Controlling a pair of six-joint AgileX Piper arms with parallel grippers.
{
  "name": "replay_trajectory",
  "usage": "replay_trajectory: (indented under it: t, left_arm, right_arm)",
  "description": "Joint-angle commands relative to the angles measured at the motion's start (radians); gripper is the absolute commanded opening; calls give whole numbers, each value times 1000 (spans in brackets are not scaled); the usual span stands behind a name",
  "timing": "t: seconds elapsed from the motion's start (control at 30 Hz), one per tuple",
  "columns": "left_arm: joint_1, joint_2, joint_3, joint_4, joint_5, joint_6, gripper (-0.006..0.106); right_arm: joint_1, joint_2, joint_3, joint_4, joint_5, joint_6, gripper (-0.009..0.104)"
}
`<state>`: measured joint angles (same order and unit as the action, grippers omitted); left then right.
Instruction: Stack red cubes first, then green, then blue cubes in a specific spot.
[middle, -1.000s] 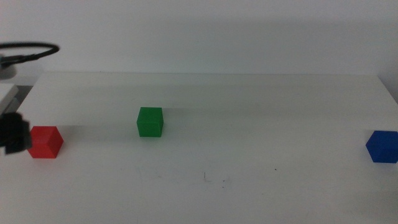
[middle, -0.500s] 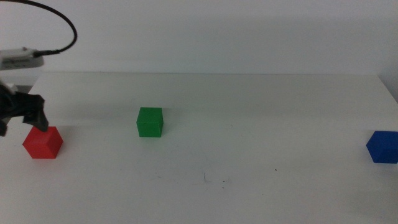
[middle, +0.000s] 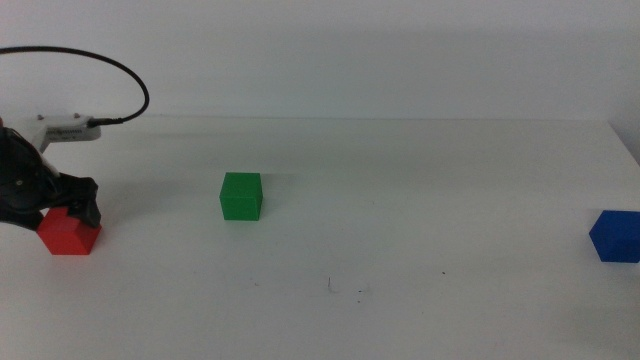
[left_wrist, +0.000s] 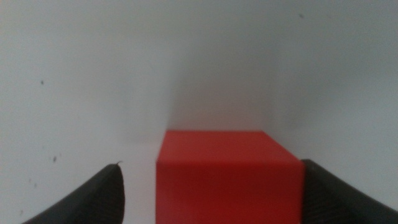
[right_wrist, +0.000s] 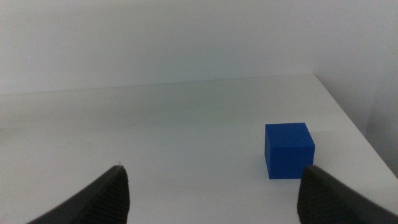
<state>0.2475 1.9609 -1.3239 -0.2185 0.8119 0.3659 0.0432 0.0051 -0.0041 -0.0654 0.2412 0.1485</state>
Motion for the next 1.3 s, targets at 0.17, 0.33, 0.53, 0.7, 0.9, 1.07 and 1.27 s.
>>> replay_trajectory:
  t: [0.17, 0.33, 0.53, 0.7, 0.9, 1.07, 1.27]
  left_arm:
    - [1, 21, -5, -8, -3, 5, 50]
    - [-22, -25, -5, -22, 67, -35, 1]
    - [-276, -196, -5, 163, 159, -393, -2]
    - [-588, -239, -16, 199, 212, -809, -2]
    - [-823, -197, -25, 219, 126, -1029, -2]
    - [-911, -114, -114, 246, 170, -1069, -2]
    - [-954, -43, -198, 254, 196, -1080, -2]
  right_arm:
    - [-3, -5, 4, -6, -12, -10, 93]
    - [-3, -5, 4, -6, -12, -10, 93]
    - [-3, -5, 4, -6, -12, -10, 93]
    - [-3, -5, 4, -6, -12, -10, 93]
    - [-3, -5, 4, -6, -12, -10, 93]
    - [-3, -5, 4, -6, -12, -10, 93]
    - [-3, -5, 4, -6, -12, -10, 93]
